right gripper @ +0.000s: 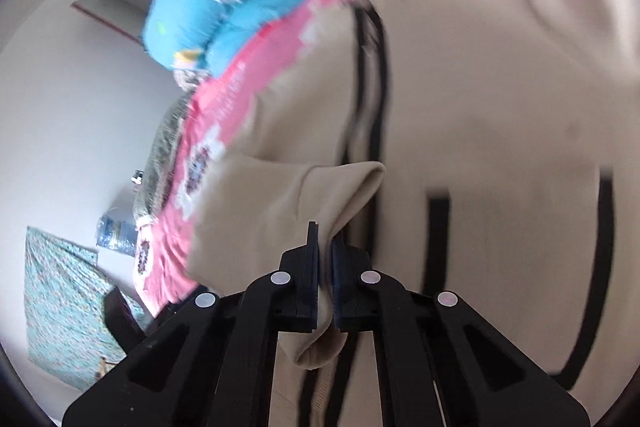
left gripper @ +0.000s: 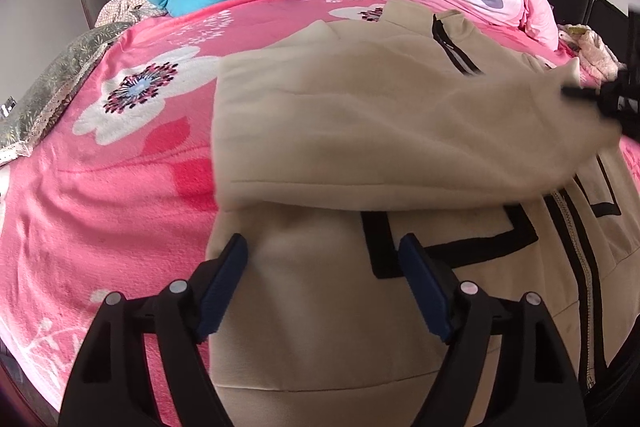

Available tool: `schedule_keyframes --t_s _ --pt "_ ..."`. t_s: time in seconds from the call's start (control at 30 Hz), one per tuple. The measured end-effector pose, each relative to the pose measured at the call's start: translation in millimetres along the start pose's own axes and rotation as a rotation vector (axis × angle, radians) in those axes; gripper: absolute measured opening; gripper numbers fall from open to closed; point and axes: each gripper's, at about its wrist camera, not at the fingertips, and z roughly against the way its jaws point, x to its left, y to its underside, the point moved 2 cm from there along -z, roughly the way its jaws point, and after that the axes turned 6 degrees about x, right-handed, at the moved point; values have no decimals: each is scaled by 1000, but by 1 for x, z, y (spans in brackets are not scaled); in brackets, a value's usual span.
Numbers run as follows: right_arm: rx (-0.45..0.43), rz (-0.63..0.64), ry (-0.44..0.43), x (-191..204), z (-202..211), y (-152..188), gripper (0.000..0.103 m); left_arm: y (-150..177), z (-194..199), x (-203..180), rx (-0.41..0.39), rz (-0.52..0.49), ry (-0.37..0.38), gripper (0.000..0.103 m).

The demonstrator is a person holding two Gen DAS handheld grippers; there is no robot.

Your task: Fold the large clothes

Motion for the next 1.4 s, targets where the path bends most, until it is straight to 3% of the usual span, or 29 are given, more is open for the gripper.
schedule_keyframes --t_s 0.13,0.23,0.37,0.57,0.67,0.77,0.87,0.9,0.97,1.1,1.13,1.3,1.4 --pt "-121 69 -35 22 43 -47 5 -3 2 2 4 4 -23 76" --pt "-204 105 7 21 71 -66 5 -2 3 4 7 2 -36 76" --pt "-266 52 72 -23 92 -67 5 -3 8 11 -13 15 -48 76" --pt "-200 -120 229 -127 64 -40 6 -11 12 30 -45 48 -87 77" --pt "-181 -91 352 -135 59 -30 17 -21 5 38 -34 34 -120 77" --pt "-240 15 426 -109 79 -29 59 -33 2 47 -42 16 -148 77" --pt "-271 156 453 -66 97 -32 64 -46 -6 56 -40 3 -155 77" --pt "-259 214 425 -42 94 -37 67 -49 -9 59 -36 -4 -162 77" --pt "-205 304 348 0 74 -49 68 -56 -17 63 -28 -10 -170 77" --pt "12 536 170 96 -10 -71 73 -60 -34 75 17 32 -127 77" --pt "95 598 127 124 -49 -77 73 -60 -35 76 22 35 -119 76" --pt "344 701 134 185 -197 -107 69 -58 -38 81 23 57 -75 76" --pt "443 700 216 190 -260 -124 58 -55 -39 83 18 68 -59 76"
